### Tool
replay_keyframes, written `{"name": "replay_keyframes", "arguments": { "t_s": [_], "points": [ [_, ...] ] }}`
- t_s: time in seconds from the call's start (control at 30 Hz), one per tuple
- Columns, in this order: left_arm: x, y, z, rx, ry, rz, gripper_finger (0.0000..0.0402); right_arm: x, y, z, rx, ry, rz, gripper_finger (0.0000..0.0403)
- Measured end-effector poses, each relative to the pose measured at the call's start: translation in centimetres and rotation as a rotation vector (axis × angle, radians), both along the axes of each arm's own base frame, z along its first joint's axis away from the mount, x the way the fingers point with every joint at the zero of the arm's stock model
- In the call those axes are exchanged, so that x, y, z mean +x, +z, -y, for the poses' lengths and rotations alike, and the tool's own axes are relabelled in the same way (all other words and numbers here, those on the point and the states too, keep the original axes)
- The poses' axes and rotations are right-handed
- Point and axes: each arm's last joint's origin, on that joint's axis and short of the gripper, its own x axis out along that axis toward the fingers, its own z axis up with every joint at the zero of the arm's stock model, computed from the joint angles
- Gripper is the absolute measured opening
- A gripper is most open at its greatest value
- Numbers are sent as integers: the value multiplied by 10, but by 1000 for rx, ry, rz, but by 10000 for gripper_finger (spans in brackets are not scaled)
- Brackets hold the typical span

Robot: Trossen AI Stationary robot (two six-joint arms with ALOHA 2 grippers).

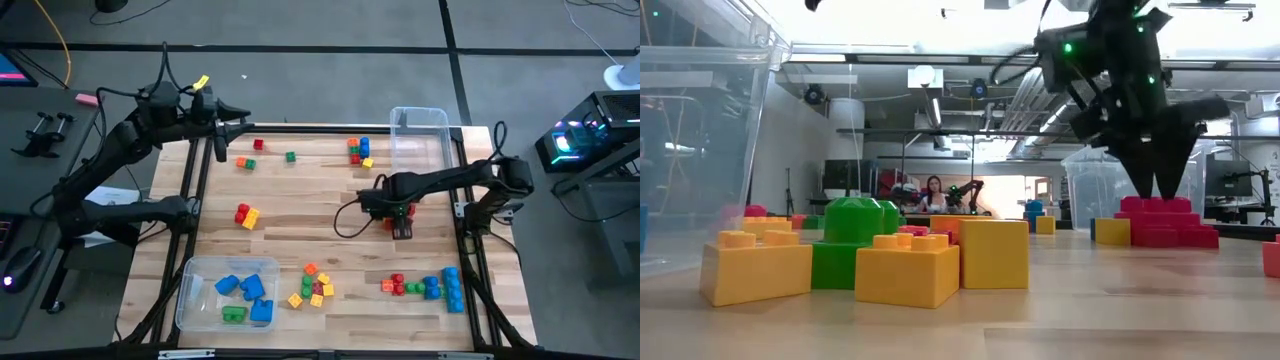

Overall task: Sort blocks by size
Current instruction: Adjust the right transparent bin

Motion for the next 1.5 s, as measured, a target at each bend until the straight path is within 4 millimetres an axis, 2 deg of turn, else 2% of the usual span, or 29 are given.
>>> {"name": "replay_keyframes", "arguments": {
  "t_s": [0.17,0.37,0.5,0.73,0.9,1.27,1.5],
  "points": [
    [3,-2,-3,-27,6,-6,161,-3,-2,4,-25,0,-6,190],
    [7,-4,-5,-54,14,-8,161,-6,16,5,-59,34,70,190],
    [9,-5,-7,-66,17,-12,161,-7,19,11,-95,28,85,190],
    [14,-9,-11,-79,18,-30,161,3,15,27,-106,31,163,190],
    [16,-10,-12,-87,19,-36,161,2,9,33,-70,30,115,190],
    [16,-10,-12,-92,21,-35,161,1,8,30,44,63,122,190],
    [16,-10,-11,-92,20,-35,161,7,19,28,39,65,148,190]
  ]
}}
